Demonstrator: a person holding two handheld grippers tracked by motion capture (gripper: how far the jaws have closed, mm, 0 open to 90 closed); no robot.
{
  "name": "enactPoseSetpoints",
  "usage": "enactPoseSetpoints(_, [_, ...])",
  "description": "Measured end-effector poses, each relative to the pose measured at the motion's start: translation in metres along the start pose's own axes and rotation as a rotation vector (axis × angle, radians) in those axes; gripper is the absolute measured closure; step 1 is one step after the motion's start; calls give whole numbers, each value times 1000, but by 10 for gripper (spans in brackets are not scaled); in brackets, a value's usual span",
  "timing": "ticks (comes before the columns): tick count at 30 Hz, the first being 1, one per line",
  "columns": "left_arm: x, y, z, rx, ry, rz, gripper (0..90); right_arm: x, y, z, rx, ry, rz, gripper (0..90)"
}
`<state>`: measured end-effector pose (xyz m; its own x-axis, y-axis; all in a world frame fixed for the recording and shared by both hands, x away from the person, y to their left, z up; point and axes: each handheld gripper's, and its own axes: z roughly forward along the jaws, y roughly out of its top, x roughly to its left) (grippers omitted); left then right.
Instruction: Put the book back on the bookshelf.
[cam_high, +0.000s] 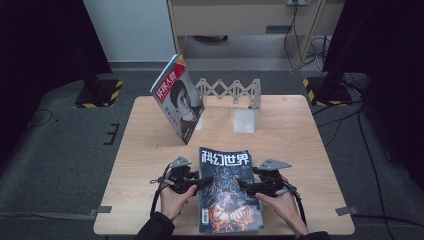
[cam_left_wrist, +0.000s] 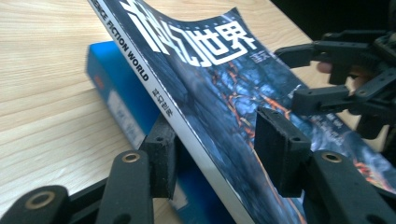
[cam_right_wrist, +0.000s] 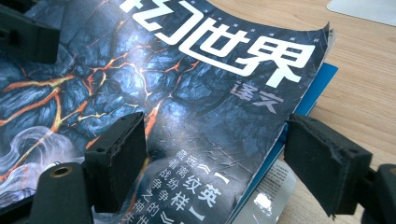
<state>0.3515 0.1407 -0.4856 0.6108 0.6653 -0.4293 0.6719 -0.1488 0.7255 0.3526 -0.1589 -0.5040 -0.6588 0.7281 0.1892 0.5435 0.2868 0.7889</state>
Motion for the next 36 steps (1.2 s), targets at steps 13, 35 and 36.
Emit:
enactPoseSetpoints(13, [4,18,17,115,-24,7,640,-2,0,0,-3,12,-18,214])
enactPoseSetpoints(35, [11,37,23,181,-81,-49,709,-4,0,0,-7,26,-26,210])
enactPoseSetpoints(36, [9,37,22,175,-78,-49,715,-4,0,0,-5,26,-28,210])
